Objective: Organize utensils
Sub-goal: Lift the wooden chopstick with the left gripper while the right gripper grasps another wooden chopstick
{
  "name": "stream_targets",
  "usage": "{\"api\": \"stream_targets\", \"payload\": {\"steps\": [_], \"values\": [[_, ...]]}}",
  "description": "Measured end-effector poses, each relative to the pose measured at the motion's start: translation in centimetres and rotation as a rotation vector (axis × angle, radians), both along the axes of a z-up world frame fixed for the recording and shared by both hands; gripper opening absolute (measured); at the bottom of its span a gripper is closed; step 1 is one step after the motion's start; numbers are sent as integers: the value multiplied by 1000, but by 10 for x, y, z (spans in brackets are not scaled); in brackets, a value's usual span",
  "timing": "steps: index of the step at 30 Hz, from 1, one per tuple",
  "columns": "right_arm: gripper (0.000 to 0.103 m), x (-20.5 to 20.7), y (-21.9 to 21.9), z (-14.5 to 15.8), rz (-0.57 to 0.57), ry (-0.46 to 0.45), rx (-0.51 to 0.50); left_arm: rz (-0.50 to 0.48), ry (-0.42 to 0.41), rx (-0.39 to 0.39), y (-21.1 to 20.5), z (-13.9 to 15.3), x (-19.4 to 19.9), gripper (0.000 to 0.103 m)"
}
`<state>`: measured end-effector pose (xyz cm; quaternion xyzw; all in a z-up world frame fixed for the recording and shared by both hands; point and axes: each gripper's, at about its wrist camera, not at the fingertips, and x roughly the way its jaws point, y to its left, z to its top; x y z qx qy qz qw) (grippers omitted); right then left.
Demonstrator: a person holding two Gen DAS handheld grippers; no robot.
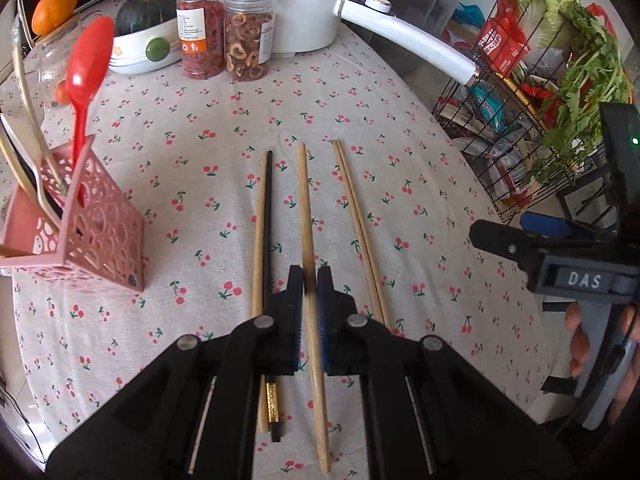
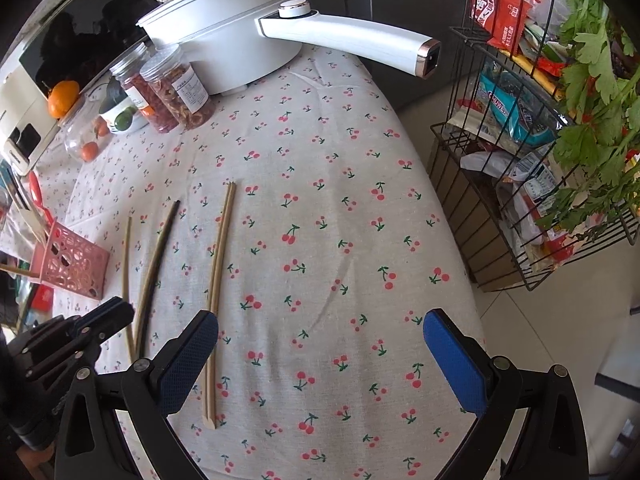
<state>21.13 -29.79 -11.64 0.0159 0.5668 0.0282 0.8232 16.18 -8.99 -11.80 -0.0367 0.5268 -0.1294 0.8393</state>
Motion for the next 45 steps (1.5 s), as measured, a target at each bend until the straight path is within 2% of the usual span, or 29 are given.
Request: {"api": "stream_targets", "payload": {"steps": [10, 14, 19, 21, 23, 27, 29, 30, 32, 33, 39, 45], "values": [[103, 9, 36, -22, 36, 52, 4, -19, -95, -65, 53, 20, -48, 8], [103, 14, 54, -33, 73, 62, 2, 3, -85, -136, 68, 21, -52, 8], [102, 29, 74, -42, 108, 38, 13, -2, -102, -146, 76, 25, -59, 8], [93, 36, 83, -48, 128, 42, 9, 3, -105, -148, 79, 26, -58, 8], [71, 42, 92, -57, 142, 63, -15, 10, -113, -145, 87, 28, -60, 8], [56, 46, 106, -62, 170, 41, -98, 29, -128, -154, 97, 33, -62, 8], [43, 47, 108, -62, 172, 28, -107, 33, -132, -158, 101, 35, -63, 8], [36, 47, 108, -61, 174, 24, -106, 34, -135, -159, 102, 36, -64, 8], [15, 47, 109, -60, 183, 24, -92, 37, -142, -158, 105, 37, -65, 8], [12, 45, 110, -60, 188, 24, -87, 39, -147, -157, 106, 38, -66, 8], [9, 31, 116, -52, 213, -7, -90, 53, -195, -146, 117, 49, -74, 8], [9, 6, 113, -6, 231, -144, -6, 72, -283, -158, 128, 73, -86, 8]]}}
